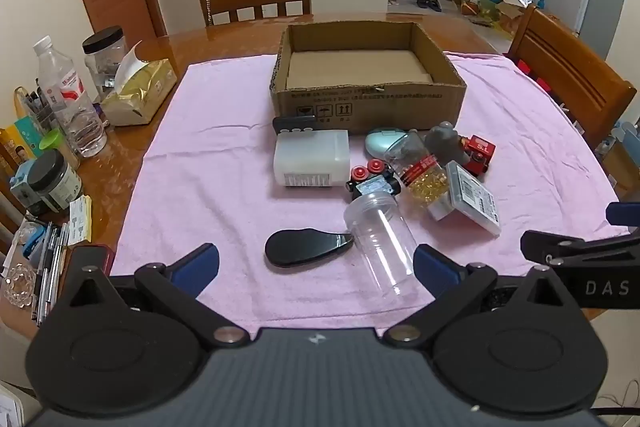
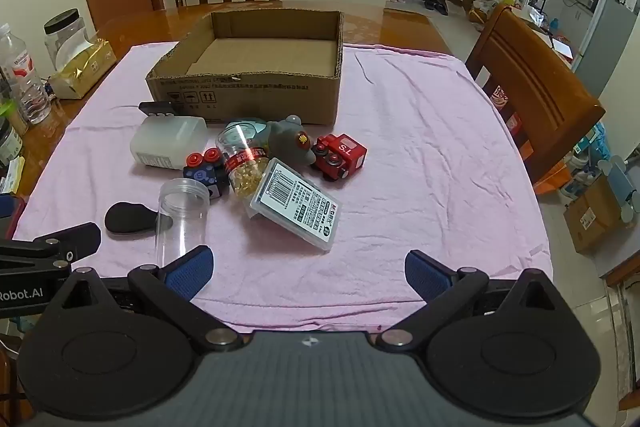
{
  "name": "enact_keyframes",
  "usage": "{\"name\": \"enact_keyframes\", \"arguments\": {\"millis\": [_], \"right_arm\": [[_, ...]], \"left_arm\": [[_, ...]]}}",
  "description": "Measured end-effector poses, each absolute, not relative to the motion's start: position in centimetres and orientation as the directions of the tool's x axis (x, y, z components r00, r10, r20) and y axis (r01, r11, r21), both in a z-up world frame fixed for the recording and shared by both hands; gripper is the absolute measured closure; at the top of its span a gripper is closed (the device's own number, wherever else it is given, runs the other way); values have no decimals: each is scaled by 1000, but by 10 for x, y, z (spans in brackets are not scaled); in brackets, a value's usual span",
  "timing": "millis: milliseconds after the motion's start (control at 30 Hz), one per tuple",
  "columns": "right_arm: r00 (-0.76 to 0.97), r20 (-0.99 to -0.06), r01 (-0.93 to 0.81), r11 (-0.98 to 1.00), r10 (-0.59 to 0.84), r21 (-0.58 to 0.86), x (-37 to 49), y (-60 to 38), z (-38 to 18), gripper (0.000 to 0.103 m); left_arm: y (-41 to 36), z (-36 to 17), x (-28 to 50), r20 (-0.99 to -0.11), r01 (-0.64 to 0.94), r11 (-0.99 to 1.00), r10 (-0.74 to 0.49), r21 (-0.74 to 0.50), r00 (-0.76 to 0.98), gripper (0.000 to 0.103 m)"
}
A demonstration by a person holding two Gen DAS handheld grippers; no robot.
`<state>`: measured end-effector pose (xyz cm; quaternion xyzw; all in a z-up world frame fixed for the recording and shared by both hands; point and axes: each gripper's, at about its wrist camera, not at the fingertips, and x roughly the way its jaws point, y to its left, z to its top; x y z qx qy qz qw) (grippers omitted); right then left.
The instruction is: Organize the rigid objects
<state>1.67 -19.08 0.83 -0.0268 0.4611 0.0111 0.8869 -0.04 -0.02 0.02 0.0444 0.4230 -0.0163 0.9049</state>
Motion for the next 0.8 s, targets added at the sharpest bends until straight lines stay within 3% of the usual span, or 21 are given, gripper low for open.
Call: {"name": "enact_keyframes", "arguments": {"millis": [800], "right_arm": [[583, -812, -41, 998, -7, -39, 15, -197, 14, 0]], "left_arm": [[-5, 8, -3, -765, 71, 996, 2, 62, 644, 1]]}}
